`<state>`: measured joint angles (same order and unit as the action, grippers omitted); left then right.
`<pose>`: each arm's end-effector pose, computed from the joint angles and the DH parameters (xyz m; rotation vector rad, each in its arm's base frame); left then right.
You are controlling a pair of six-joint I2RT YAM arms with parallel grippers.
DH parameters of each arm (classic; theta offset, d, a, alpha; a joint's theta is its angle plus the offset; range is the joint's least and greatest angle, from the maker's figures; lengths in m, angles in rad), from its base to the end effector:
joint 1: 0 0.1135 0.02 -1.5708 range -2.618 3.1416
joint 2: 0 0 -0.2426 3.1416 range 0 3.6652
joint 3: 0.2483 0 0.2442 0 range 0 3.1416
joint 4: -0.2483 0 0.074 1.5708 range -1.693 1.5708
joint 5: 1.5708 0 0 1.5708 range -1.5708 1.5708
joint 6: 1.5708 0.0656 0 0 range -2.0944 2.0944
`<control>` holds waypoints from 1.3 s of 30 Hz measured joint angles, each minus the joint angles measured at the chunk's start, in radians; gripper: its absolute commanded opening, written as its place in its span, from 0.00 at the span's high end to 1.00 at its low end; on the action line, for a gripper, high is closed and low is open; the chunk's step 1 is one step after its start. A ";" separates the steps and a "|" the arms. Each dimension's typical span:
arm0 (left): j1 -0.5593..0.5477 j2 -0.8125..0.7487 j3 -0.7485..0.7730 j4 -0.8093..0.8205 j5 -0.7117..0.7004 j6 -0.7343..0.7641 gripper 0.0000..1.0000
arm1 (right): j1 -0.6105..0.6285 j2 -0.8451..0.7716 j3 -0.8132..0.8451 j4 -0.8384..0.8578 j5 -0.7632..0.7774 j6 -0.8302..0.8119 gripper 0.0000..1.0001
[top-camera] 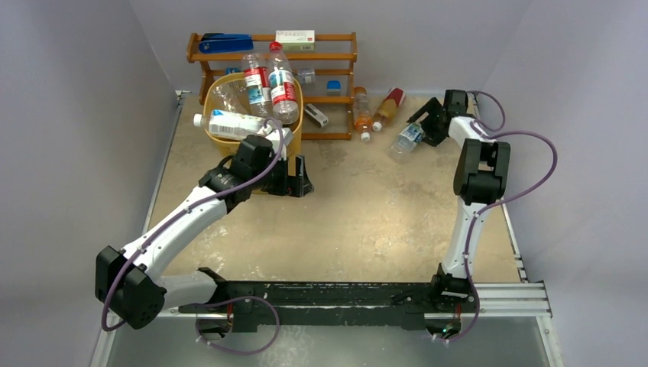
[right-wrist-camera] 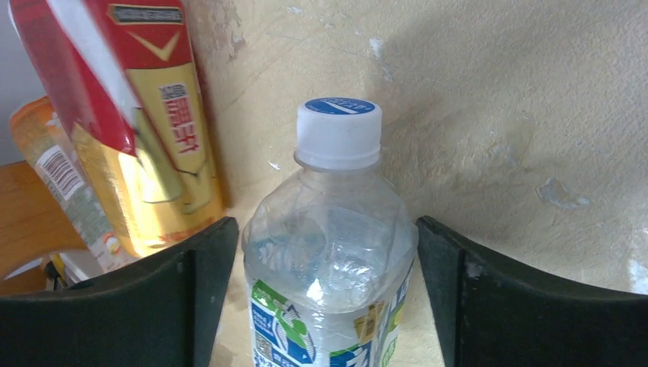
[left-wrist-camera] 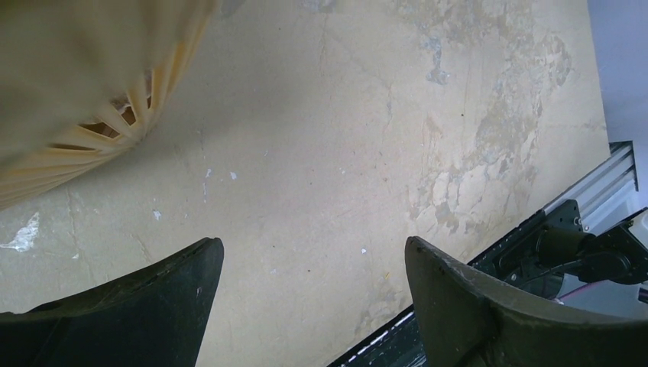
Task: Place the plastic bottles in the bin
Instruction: Pick up the plastic bottle at the center of the board.
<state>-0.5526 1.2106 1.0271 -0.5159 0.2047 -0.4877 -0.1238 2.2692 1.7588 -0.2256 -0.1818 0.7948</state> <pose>0.2347 -0.1604 0.2674 0.1904 2.3674 -0.7603 0.5120 -0.0518 0.1430 0.9582 2.1520 0.5462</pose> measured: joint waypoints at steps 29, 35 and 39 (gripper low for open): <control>-0.230 0.038 -0.012 0.051 -0.130 -0.159 0.10 | 0.211 -0.653 -0.944 0.315 -0.082 -0.078 0.44; -0.246 0.054 -0.031 0.084 -0.157 -0.192 0.10 | 0.326 -0.789 -1.039 0.339 -0.100 -0.037 0.44; -0.269 0.081 -0.052 0.114 -0.170 -0.220 0.10 | 0.384 -0.859 -1.077 0.358 -0.103 -0.002 0.43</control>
<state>-0.8211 1.2915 0.9752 -0.4015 0.0345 -0.7074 0.2600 1.4101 0.6819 0.1326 -0.2848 0.7925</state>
